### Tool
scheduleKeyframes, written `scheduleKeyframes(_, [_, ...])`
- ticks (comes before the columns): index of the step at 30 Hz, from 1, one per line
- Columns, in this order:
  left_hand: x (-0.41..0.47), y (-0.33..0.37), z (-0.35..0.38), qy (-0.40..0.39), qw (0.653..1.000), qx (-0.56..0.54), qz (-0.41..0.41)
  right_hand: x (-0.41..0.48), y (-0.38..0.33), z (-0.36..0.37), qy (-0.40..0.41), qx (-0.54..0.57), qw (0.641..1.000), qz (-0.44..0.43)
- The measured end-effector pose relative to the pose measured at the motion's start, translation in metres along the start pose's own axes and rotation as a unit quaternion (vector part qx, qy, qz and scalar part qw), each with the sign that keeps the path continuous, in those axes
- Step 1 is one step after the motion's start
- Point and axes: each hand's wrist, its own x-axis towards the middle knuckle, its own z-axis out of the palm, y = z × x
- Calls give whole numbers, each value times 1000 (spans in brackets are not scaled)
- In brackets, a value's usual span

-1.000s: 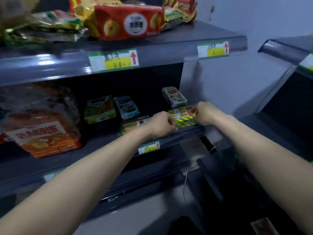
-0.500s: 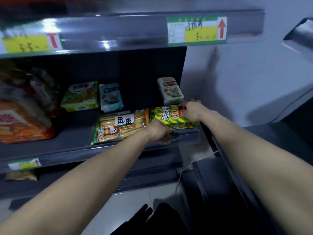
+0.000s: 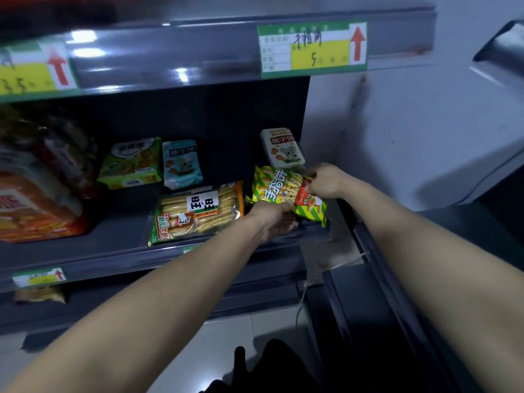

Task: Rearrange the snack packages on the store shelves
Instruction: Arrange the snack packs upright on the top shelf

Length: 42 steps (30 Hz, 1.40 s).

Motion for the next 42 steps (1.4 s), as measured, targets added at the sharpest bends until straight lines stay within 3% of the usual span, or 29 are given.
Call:
scheduleKeyframes(4, [-12,10,-2,35,998,16,49,-18,-3,-11,24,32,999,10])
scheduleKeyframes(8, [-26,19,-18,84,981,134,113,-47,-14,-20,49,58,997,2])
scheduleKeyframes(19, [-114,17,-71,5,935,283,215,-145,-64,-9,58,111,991,43])
scheduleKeyframes(27, [-183,15,-105,5,830,416,371,-225,-106,-3,146,196,968,53])
scheduleKeyframes(36, [-252,63,-103,34,746,394,536,-295,-146,-72,291,150,944,38])
scheduleKeyframes(42, [-281,136,-83,84,708,364,599,-295,-156,-137,376,206,903,-20])
